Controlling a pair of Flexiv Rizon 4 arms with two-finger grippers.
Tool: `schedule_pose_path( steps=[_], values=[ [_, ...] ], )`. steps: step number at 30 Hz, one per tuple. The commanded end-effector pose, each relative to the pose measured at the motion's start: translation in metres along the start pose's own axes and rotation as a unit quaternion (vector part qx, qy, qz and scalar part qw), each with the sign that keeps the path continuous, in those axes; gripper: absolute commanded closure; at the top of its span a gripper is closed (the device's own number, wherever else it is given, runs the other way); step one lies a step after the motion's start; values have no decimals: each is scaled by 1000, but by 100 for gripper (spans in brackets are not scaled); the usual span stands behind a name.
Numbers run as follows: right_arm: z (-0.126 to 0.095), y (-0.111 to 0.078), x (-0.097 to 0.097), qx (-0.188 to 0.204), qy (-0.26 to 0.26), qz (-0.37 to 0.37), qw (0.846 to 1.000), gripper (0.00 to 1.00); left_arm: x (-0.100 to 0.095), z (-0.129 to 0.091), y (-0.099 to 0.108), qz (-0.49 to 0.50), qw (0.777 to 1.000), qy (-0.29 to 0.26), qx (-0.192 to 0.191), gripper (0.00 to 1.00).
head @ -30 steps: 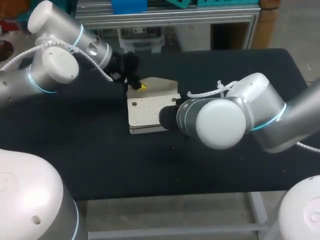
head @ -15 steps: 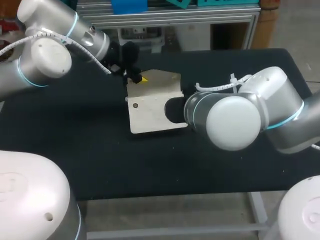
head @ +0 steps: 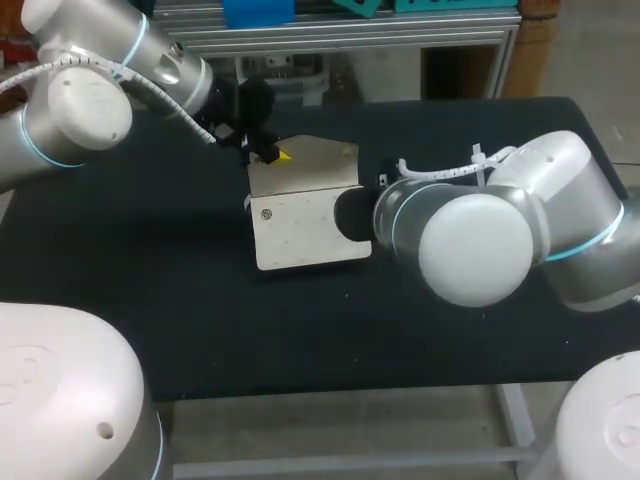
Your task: Pick up the bag, open it, inspect its contents, close it, and place it on the opposite side
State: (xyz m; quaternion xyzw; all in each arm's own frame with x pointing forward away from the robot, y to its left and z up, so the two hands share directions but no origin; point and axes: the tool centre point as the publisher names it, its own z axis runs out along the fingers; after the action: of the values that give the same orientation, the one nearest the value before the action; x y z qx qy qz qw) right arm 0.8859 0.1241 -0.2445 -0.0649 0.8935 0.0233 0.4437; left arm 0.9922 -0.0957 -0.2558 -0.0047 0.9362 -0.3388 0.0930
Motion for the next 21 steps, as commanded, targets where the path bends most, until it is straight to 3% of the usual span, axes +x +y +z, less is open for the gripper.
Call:
schedule_pose_path(
  steps=[1, 12, 21],
  values=[
    [-1, 3, 1, -5, -61, -6, 998, 100, 0, -1, -1, 0, 1000, 0, 0, 100],
    [17, 8, -19, -6, -80, -11, 997, 100, 11, -20, -33, 5, 1000, -14, -12, 100],
    [49, 2, -38, -20, -87, 12, 996, 100, 14, -18, -37, 2, 1000, -1, 5, 100]
  ],
)
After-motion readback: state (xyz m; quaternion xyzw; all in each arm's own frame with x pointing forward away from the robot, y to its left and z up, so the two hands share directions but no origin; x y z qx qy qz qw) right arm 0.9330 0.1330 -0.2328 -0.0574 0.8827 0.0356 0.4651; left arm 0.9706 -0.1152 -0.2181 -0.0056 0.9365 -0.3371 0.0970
